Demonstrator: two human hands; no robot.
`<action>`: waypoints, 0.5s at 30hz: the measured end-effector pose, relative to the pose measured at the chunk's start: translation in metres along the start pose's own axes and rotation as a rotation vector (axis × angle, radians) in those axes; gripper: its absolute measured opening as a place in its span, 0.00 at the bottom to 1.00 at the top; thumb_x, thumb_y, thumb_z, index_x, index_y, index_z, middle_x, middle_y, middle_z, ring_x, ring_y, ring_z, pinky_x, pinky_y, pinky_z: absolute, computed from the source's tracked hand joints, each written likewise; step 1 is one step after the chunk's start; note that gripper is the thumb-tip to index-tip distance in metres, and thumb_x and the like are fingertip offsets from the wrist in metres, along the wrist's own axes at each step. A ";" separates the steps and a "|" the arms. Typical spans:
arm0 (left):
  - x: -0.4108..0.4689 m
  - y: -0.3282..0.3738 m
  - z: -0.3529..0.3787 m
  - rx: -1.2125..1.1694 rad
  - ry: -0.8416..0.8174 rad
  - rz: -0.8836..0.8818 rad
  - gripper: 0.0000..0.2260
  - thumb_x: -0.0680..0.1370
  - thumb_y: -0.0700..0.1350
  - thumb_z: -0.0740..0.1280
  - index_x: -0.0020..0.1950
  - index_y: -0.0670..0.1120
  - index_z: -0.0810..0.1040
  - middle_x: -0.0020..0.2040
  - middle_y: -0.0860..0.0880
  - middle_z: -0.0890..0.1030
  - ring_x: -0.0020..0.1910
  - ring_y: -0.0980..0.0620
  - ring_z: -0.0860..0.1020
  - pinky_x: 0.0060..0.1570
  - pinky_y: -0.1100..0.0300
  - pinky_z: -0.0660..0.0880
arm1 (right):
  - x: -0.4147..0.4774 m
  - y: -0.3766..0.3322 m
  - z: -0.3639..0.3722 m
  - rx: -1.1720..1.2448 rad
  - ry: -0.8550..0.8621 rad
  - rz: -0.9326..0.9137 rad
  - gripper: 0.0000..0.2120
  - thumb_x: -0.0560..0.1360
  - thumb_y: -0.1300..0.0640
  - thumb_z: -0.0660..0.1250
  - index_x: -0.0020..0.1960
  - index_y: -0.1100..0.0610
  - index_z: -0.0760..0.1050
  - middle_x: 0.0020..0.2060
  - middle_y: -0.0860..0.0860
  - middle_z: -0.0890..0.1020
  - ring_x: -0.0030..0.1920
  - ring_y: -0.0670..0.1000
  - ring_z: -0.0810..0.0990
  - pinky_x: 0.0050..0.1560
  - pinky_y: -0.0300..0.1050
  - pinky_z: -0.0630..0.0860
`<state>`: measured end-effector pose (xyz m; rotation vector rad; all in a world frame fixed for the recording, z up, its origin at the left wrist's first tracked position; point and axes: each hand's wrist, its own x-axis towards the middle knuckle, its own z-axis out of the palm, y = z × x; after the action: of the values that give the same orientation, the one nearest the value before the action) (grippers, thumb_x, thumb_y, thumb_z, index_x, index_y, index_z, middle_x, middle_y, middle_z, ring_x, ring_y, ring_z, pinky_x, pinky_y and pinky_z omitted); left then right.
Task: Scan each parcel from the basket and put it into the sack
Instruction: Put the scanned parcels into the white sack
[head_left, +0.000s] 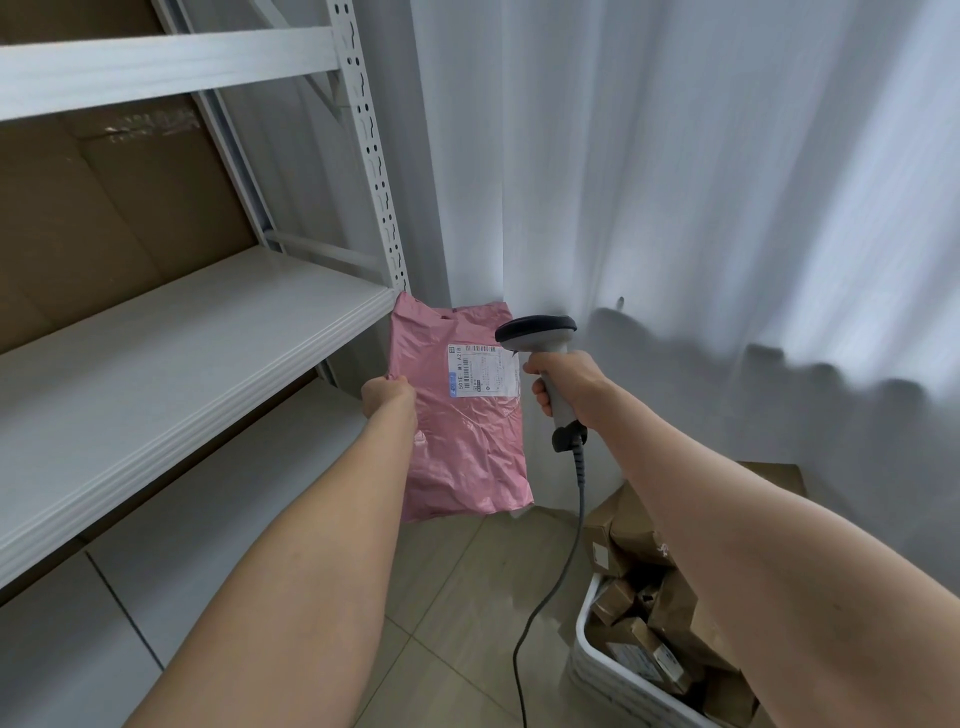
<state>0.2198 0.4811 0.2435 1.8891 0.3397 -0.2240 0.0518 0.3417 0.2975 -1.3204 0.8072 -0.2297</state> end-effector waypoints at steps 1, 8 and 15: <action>0.000 0.000 -0.001 0.004 -0.001 0.003 0.13 0.79 0.39 0.65 0.63 0.39 0.77 0.59 0.40 0.80 0.56 0.42 0.80 0.57 0.52 0.77 | 0.000 0.000 0.000 0.000 0.002 -0.005 0.03 0.75 0.64 0.65 0.45 0.62 0.71 0.28 0.55 0.71 0.22 0.49 0.67 0.24 0.35 0.66; -0.002 0.002 -0.001 0.012 -0.003 0.007 0.13 0.79 0.39 0.64 0.63 0.39 0.77 0.59 0.40 0.80 0.56 0.42 0.80 0.57 0.53 0.77 | 0.001 0.001 0.004 -0.002 0.022 -0.023 0.05 0.74 0.65 0.66 0.49 0.64 0.72 0.29 0.56 0.72 0.23 0.50 0.68 0.25 0.37 0.67; -0.001 0.004 -0.003 -0.001 -0.009 0.008 0.14 0.79 0.39 0.65 0.63 0.39 0.77 0.59 0.40 0.80 0.57 0.42 0.80 0.57 0.53 0.77 | 0.001 -0.001 0.008 -0.017 0.018 -0.024 0.04 0.74 0.65 0.65 0.47 0.64 0.71 0.28 0.56 0.72 0.24 0.51 0.67 0.27 0.39 0.66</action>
<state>0.2199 0.4823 0.2480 1.8880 0.3255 -0.2272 0.0580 0.3467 0.2976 -1.3466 0.8103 -0.2544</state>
